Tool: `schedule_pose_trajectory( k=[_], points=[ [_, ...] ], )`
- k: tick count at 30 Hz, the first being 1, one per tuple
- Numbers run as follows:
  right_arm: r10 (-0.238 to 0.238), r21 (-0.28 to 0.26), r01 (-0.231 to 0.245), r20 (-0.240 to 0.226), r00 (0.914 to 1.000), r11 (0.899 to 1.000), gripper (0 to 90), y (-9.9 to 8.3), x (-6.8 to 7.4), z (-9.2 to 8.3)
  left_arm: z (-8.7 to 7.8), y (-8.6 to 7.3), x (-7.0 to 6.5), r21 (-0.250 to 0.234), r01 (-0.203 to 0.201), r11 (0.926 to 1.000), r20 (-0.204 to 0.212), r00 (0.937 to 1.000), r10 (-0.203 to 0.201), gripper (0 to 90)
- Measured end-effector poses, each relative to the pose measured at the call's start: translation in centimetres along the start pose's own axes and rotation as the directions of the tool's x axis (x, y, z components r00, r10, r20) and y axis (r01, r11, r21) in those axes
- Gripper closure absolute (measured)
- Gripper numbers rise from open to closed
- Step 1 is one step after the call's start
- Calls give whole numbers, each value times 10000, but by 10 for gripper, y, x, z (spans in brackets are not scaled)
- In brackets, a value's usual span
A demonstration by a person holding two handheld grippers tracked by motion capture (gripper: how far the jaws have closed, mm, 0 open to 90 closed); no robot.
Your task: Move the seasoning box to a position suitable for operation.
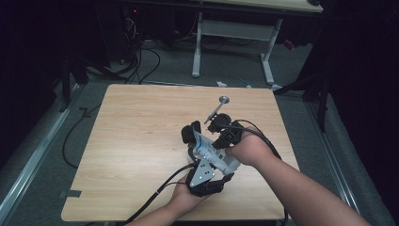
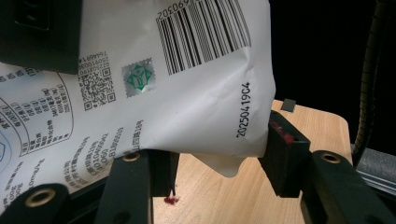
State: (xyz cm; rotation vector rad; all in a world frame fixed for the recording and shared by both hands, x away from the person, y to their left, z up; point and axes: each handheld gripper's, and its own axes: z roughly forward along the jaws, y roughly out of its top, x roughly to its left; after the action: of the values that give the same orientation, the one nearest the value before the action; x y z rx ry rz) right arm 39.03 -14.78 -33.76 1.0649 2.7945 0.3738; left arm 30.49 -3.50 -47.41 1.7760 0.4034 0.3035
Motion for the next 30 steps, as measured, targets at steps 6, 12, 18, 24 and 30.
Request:
schedule_pose_trajectory(
  k=[6,12,18,24,30],
  points=[
    [2,-46,-2,-16,10000,10000,899,0,0,0,0,0,0,-24,32,10000,-11,10000,-32,523],
    [-10,-30,11,53,10000,10000,900,1,0,0,0,0,0,-31,75,10000,-1,10000,-75,520],
    [-37,-60,37,36,10000,10000,900,2,-1,0,0,0,0,-67,34,10000,-7,10000,-34,513],
    [-36,-76,36,81,10000,10000,900,2,0,0,-1,0,0,-69,43,10000,-24,10000,-43,513],
    [-38,-82,39,52,10000,10000,899,2,0,1,-1,0,0,-67,36,10000,-20,10000,-37,513]
  ],
)
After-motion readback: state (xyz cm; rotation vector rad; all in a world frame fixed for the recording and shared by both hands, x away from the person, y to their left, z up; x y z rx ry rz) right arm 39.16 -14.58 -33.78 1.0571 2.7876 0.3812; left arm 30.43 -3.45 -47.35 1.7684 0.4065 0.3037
